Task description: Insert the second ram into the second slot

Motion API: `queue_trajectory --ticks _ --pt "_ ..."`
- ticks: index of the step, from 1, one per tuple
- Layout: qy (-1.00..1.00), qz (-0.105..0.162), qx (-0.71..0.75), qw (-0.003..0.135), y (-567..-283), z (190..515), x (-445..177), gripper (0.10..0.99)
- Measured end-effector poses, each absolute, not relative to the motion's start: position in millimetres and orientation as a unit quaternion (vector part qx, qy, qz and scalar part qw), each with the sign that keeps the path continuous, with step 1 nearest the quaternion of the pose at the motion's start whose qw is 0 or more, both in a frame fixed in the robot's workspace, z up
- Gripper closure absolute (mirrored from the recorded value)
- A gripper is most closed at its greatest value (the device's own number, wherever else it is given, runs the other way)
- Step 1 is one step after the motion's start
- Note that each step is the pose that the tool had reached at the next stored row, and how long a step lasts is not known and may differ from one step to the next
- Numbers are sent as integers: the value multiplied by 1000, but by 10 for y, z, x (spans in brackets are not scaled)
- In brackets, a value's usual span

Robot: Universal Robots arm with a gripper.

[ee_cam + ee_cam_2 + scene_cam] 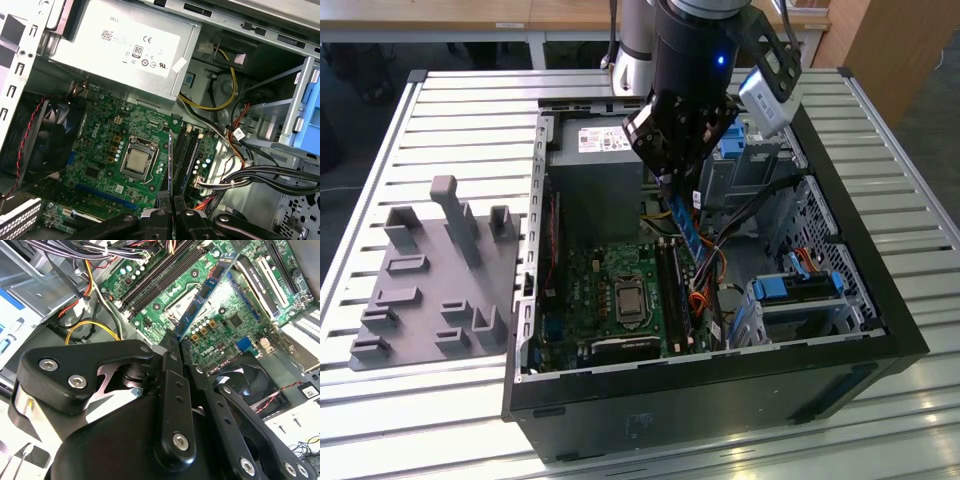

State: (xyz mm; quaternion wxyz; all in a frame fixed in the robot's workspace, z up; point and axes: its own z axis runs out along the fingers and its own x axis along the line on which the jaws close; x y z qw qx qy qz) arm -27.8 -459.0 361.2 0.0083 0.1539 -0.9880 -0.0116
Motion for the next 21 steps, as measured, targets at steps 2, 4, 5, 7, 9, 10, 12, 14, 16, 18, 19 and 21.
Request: queue_trajectory --ticks 2,4,5,7,9,10,12,14,16,18,19,21 --pt "-988 -12 154 8 -4590 3607 -278 949" --pt "-988 -12 154 8 -4590 3563 -278 949" --pt "-988 -12 154 8 -4590 3562 -278 949" --pt "-988 -12 154 8 -4590 3558 -278 949" --pt "-988 -12 154 8 -4590 3554 -278 949" --pt "-988 -12 154 8 -4590 3552 -278 949" --pt "-988 -12 154 8 -4590 3550 -278 949" --pt "-988 -12 154 8 -4590 3547 -278 949" --pt "-988 -12 154 8 -4590 3543 -278 949" --pt "-988 -12 154 8 -4590 3540 -278 949" --pt "-988 -12 154 8 -4590 3538 -278 949" --pt "-988 -12 154 8 -4590 3535 -278 949"
